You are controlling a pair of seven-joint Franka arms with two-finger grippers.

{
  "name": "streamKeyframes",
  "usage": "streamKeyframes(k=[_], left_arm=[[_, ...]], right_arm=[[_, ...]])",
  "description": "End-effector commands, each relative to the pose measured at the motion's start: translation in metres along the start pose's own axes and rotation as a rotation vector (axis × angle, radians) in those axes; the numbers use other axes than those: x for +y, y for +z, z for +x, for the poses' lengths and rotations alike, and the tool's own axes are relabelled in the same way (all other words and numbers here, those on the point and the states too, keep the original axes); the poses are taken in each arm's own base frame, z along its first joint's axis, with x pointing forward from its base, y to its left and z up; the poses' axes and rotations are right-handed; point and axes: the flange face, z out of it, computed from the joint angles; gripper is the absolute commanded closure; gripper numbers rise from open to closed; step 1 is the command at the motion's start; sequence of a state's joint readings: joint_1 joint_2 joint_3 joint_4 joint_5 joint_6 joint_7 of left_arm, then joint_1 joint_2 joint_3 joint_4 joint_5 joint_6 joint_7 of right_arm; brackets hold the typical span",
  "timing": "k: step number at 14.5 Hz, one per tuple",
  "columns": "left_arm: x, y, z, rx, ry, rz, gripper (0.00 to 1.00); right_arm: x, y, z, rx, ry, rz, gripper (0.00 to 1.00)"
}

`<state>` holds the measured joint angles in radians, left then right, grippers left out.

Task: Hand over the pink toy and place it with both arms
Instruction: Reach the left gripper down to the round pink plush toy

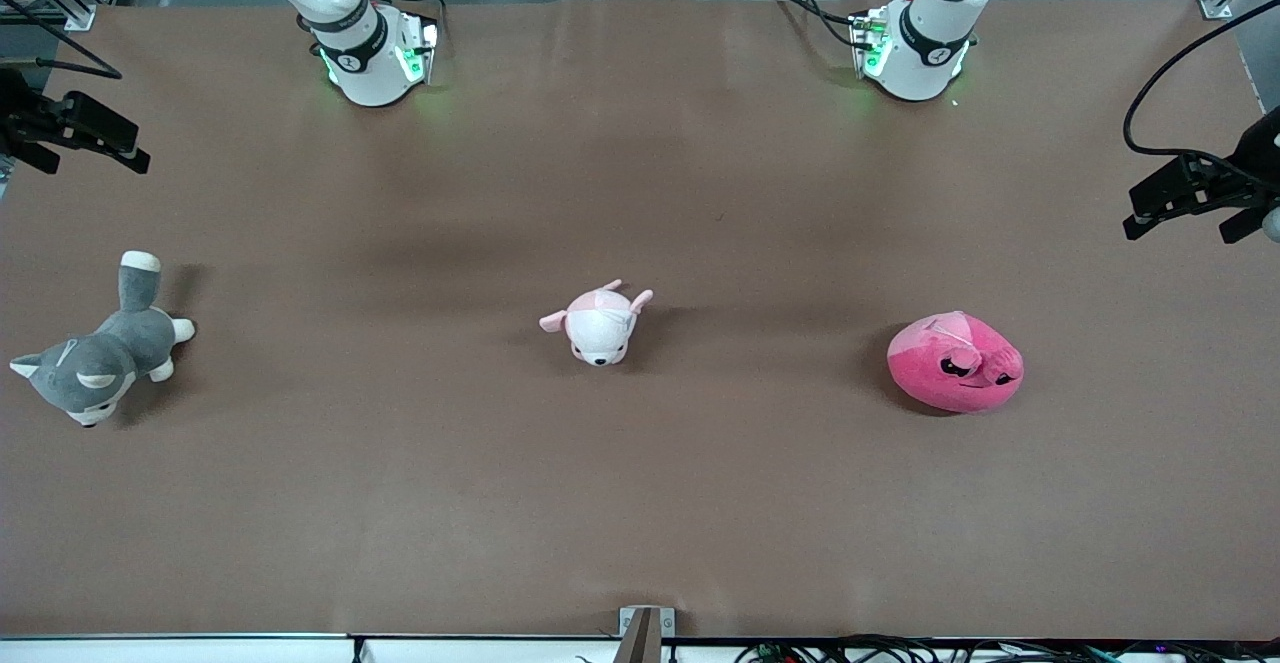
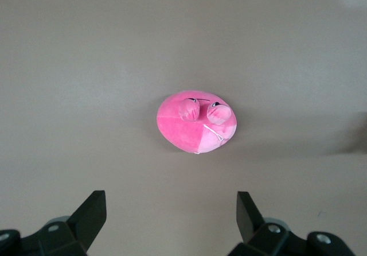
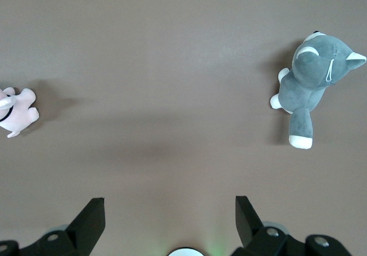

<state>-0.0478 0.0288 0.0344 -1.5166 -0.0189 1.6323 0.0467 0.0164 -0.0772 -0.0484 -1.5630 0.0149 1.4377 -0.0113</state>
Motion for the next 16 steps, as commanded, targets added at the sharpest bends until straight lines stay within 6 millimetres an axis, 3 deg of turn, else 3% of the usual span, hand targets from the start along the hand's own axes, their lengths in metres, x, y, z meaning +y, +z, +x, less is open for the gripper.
streamKeyframes(k=[1, 10, 16], left_arm=[[0.002, -0.006, 0.0, 0.008, 0.012, 0.004, 0.0], [0.005, -0.006, 0.003, 0.024, 0.007, -0.007, 0.0], [0.009, 0.083, 0.036, -0.106, 0.024, -0.007, 0.0]], right_arm=[[-0.002, -0.003, -0.008, 0.007, -0.001, 0.011, 0.0], [-0.001, -0.002, -0.008, 0.007, -0.001, 0.011, 0.0], [-0.001, -0.002, -0.008, 0.007, -0.001, 0.003, 0.0]])
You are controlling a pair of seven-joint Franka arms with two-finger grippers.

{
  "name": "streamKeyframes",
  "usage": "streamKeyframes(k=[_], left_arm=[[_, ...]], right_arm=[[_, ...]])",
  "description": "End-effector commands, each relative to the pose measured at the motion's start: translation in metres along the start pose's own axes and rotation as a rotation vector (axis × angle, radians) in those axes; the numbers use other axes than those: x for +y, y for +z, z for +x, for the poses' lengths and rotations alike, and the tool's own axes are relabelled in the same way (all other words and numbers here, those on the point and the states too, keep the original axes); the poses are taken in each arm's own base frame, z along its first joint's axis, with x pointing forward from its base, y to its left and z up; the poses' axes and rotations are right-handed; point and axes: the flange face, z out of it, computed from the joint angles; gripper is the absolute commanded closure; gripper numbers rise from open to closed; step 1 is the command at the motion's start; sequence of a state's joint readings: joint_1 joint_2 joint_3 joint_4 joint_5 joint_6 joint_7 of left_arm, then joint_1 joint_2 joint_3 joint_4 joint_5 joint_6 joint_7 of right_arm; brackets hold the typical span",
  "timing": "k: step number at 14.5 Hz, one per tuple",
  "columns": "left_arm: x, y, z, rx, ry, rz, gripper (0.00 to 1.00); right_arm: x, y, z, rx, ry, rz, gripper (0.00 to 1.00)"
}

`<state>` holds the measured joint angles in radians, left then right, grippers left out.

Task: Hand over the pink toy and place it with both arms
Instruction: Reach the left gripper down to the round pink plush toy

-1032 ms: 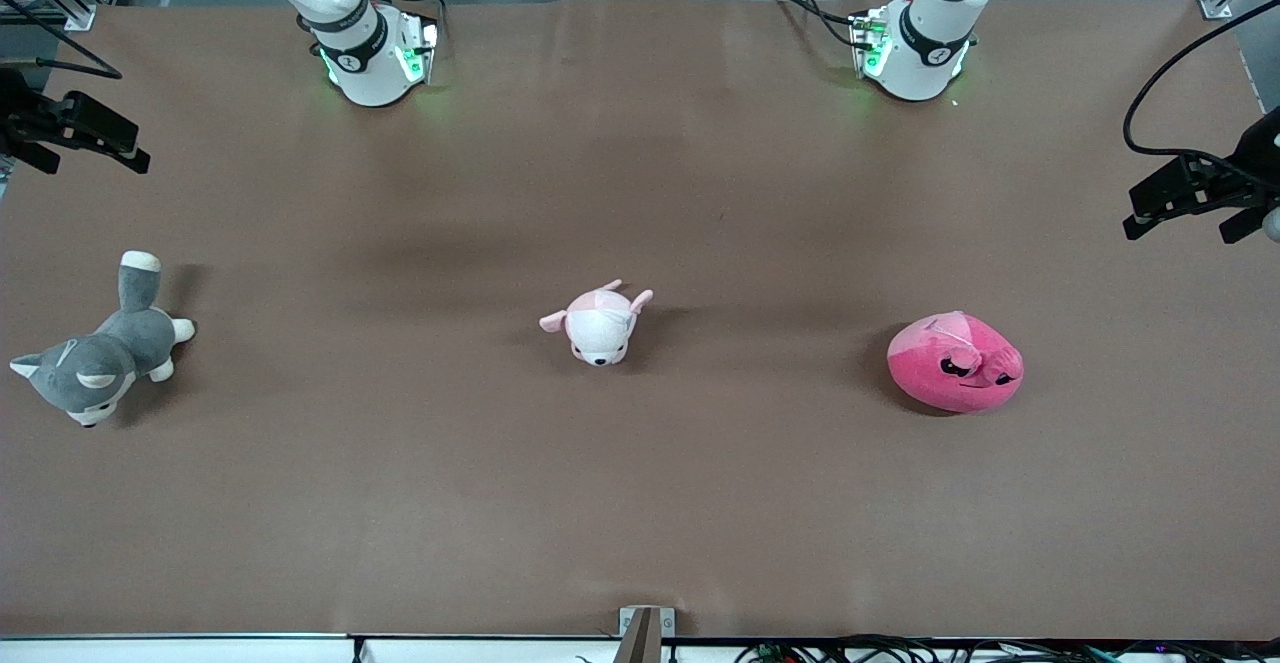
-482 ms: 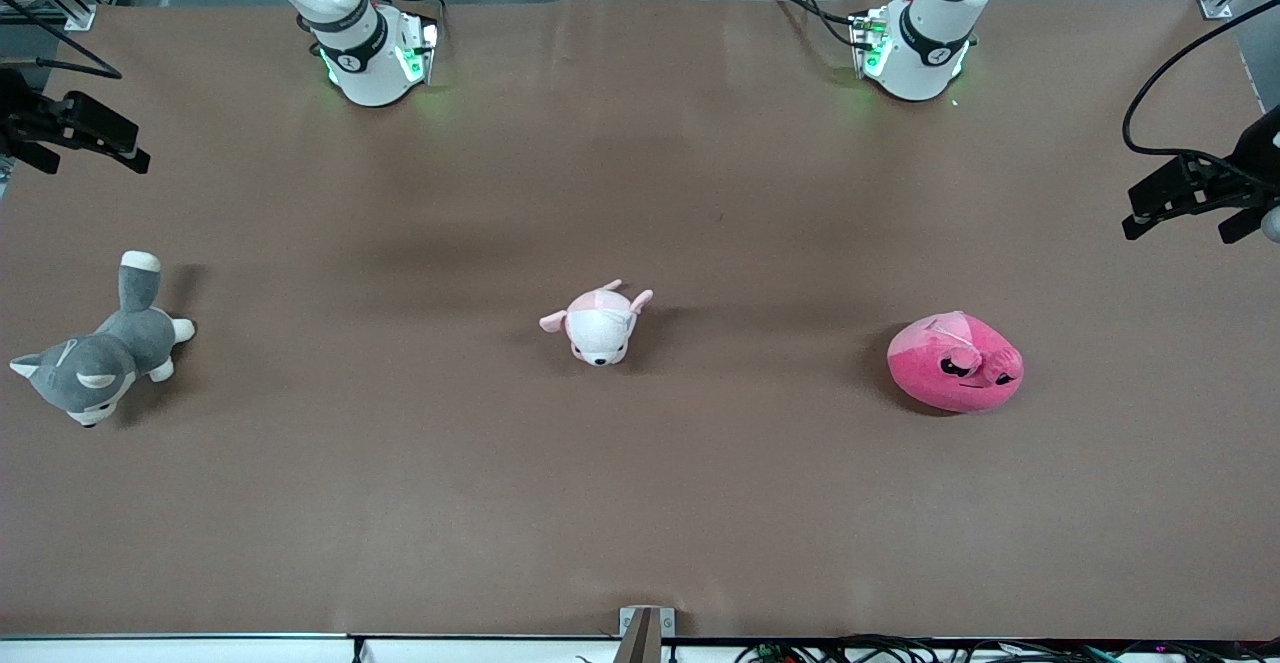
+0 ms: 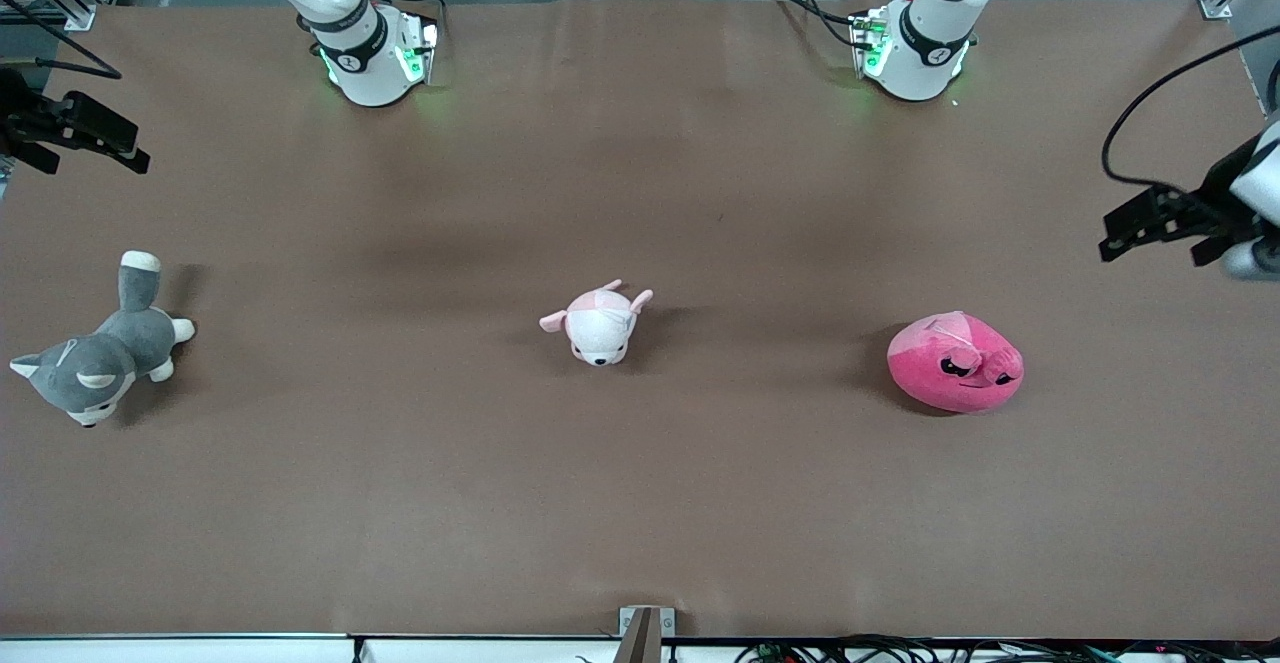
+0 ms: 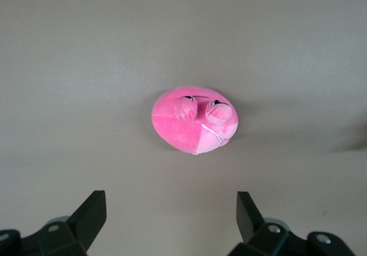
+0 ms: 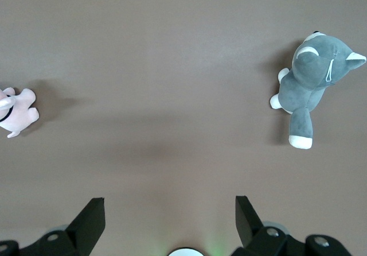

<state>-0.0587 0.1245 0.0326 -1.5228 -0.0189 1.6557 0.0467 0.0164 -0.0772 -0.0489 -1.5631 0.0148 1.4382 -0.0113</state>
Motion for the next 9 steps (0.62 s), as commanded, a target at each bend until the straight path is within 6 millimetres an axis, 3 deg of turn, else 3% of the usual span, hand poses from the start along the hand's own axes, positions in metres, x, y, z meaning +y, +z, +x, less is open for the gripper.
streamKeyframes(k=[1, 4, 9], left_arm=[[0.001, 0.049, 0.023, -0.071, 0.021, -0.005, 0.0], [0.004, 0.105, 0.042, -0.136, 0.025, 0.004, 0.0], [0.004, 0.179, 0.064, -0.174, 0.009, 0.009, 0.0]], right_arm=[[0.001, -0.002, -0.008, 0.006, 0.001, 0.003, 0.0], [0.002, -0.002, -0.007, 0.006, 0.005, 0.002, 0.0], [0.004, -0.013, -0.007, 0.028, 0.007, -0.005, 0.0]])
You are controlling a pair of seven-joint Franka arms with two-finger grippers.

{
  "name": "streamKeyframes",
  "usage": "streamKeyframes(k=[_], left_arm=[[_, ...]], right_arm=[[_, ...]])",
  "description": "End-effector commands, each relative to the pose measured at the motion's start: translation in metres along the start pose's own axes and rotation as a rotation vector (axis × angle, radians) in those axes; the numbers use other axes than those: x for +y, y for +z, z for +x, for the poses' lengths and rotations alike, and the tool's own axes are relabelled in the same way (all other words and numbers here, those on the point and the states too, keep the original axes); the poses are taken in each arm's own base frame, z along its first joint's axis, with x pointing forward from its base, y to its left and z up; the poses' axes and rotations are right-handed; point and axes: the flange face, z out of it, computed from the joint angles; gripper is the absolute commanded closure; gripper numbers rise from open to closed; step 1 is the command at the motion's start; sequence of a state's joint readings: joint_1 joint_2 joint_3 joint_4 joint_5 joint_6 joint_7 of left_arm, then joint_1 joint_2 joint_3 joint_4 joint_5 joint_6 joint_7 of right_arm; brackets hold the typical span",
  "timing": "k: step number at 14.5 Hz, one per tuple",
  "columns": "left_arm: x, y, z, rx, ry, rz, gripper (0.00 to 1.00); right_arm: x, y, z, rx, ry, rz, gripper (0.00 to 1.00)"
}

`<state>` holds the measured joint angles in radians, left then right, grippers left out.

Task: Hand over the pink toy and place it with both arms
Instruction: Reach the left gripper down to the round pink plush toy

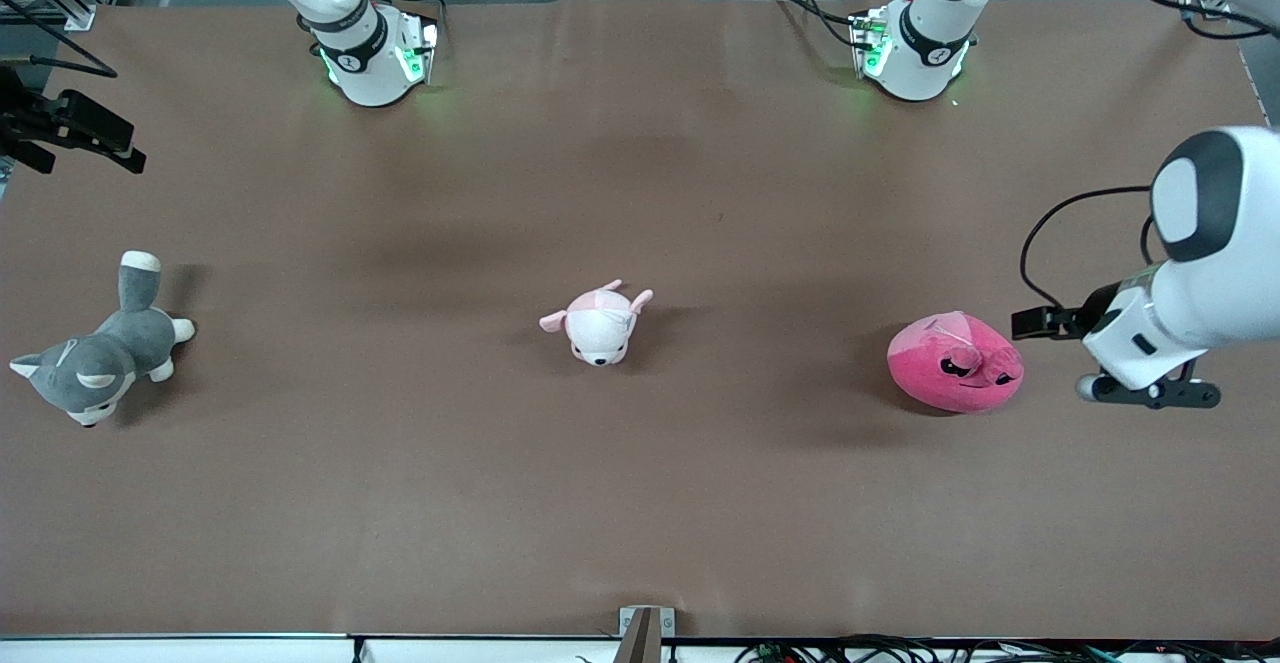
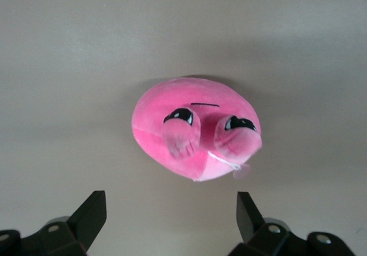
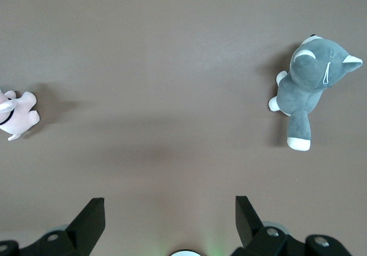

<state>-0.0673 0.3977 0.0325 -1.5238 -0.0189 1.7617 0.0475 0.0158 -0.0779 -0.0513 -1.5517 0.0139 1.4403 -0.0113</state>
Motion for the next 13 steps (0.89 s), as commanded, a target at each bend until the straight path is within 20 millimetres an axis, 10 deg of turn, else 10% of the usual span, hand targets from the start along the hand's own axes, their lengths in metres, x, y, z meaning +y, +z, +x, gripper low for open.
streamKeyframes(k=[1, 8, 13], left_arm=[[0.0, 0.021, 0.014, -0.003, 0.001, 0.007, 0.0], [-0.008, 0.075, 0.03, -0.041, -0.015, 0.003, 0.03], [-0.008, 0.079, 0.033, -0.036, -0.013, 0.005, 0.38]], right_arm=[[0.002, -0.006, -0.006, 0.012, 0.004, -0.004, 0.0], [0.0, -0.006, -0.007, 0.007, -0.001, -0.004, 0.0], [0.005, -0.006, -0.006, 0.007, 0.013, -0.005, 0.0]])
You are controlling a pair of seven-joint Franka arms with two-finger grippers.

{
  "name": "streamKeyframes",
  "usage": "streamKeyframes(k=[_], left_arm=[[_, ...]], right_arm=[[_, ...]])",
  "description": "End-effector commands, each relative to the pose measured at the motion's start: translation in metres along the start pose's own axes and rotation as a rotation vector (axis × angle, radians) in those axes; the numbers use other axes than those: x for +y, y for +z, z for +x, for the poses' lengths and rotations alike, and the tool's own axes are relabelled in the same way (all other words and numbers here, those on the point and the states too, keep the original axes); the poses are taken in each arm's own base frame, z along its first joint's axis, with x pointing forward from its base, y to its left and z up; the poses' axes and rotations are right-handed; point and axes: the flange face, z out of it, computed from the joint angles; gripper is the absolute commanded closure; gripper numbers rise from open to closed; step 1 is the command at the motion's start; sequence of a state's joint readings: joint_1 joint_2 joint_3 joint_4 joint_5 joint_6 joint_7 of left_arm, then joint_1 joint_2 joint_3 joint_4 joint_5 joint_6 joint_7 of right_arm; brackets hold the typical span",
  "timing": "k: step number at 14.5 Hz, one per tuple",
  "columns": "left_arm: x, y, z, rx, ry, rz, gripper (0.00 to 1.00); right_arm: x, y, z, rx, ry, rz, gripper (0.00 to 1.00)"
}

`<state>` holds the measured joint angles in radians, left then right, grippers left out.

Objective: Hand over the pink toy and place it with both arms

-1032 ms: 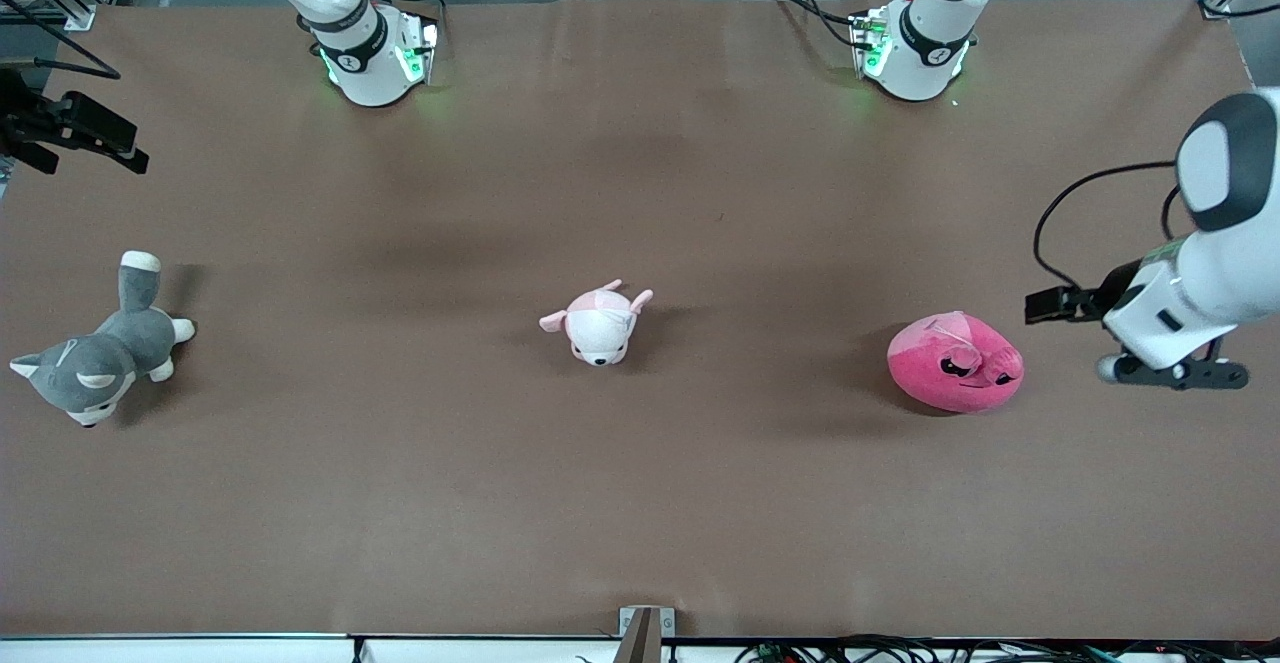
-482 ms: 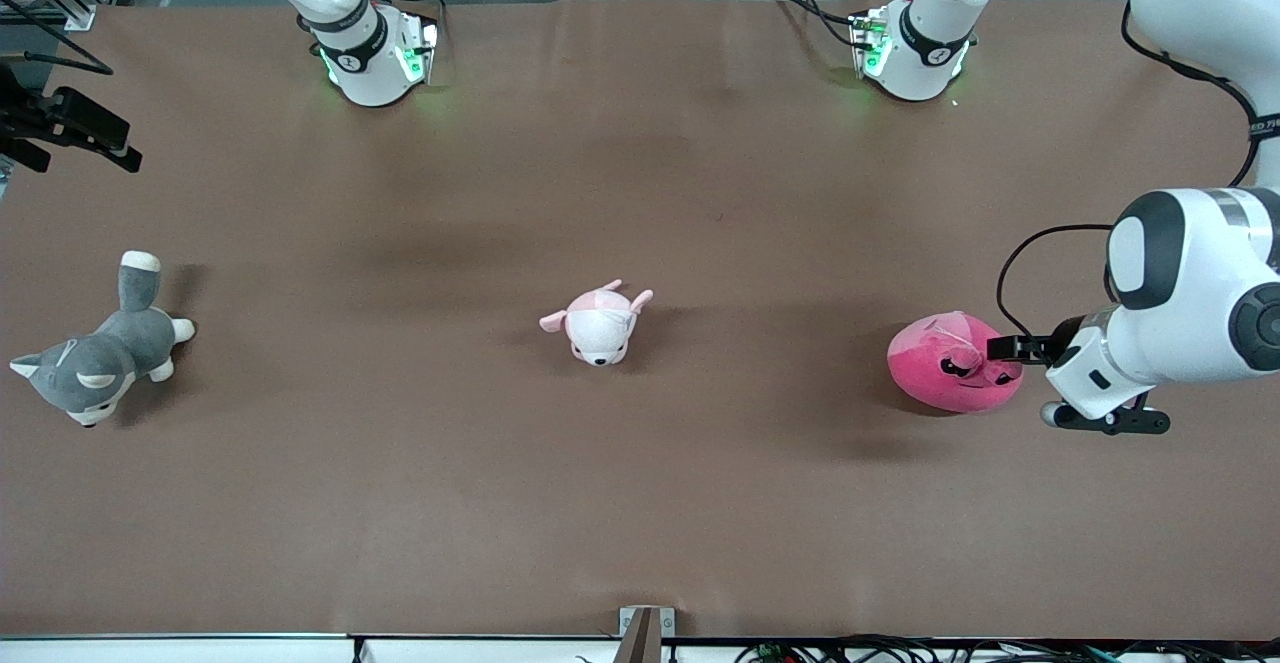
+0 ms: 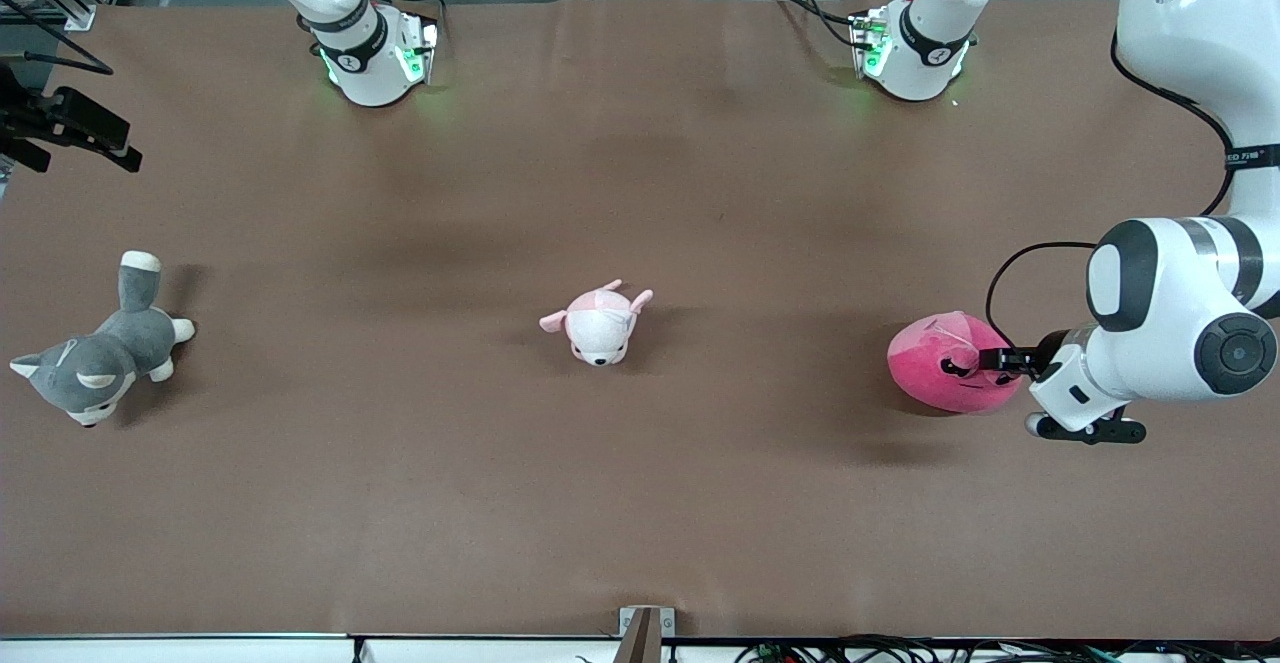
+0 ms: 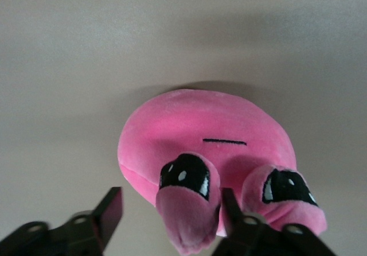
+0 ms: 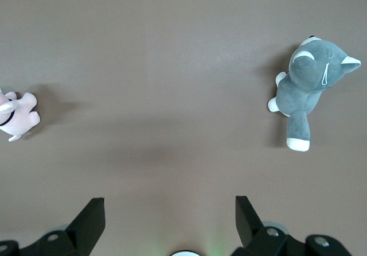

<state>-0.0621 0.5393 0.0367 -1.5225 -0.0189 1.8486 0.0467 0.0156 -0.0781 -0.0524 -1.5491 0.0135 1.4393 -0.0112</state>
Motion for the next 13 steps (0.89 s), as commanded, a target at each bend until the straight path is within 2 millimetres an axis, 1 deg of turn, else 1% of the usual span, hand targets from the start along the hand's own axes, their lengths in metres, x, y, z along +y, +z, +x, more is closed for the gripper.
streamKeyframes(k=[1, 3, 4, 5, 6, 7, 8, 9, 10, 11, 13], left_arm=[[0.0, -0.006, 0.003, 0.018, 0.0, 0.004, 0.48], [0.0, -0.008, 0.002, 0.021, 0.0, 0.001, 0.73], [0.001, -0.009, 0.002, 0.023, 0.0, -0.002, 0.83], [0.003, -0.01, 0.002, 0.025, 0.001, -0.003, 0.93], [0.003, -0.011, 0.002, 0.026, 0.001, -0.006, 1.0], [0.004, -0.013, 0.001, 0.029, 0.002, -0.007, 1.0], [0.005, -0.015, 0.001, 0.031, 0.005, -0.006, 1.0], [0.006, -0.022, -0.001, 0.037, 0.01, -0.008, 1.0], [0.009, -0.033, -0.004, 0.052, 0.011, -0.009, 1.0], [0.017, -0.049, -0.009, 0.072, 0.008, -0.013, 1.0], [0.043, -0.083, -0.027, 0.063, -0.012, -0.029, 1.0]], right_arm=[[0.006, -0.004, -0.006, 0.004, 0.015, -0.005, 0.0], [0.01, -0.001, -0.002, 0.006, 0.024, -0.017, 0.0], [0.017, 0.007, 0.003, -0.01, 0.038, -0.032, 0.0], [0.024, 0.021, 0.013, -0.031, 0.05, -0.042, 0.0], [0.029, 0.043, 0.028, -0.062, 0.058, -0.048, 0.0], [0.036, 0.068, 0.043, -0.101, 0.068, -0.056, 0.0], [0.048, 0.072, 0.049, -0.102, 0.08, -0.057, 0.0], [0.057, 0.075, 0.056, -0.08, 0.094, -0.055, 0.0], [0.063, 0.097, 0.07, -0.093, 0.098, -0.057, 0.0], [0.065, 0.112, 0.078, -0.11, 0.095, -0.062, 0.0], [0.067, 0.115, 0.079, -0.107, 0.106, -0.107, 0.0]])
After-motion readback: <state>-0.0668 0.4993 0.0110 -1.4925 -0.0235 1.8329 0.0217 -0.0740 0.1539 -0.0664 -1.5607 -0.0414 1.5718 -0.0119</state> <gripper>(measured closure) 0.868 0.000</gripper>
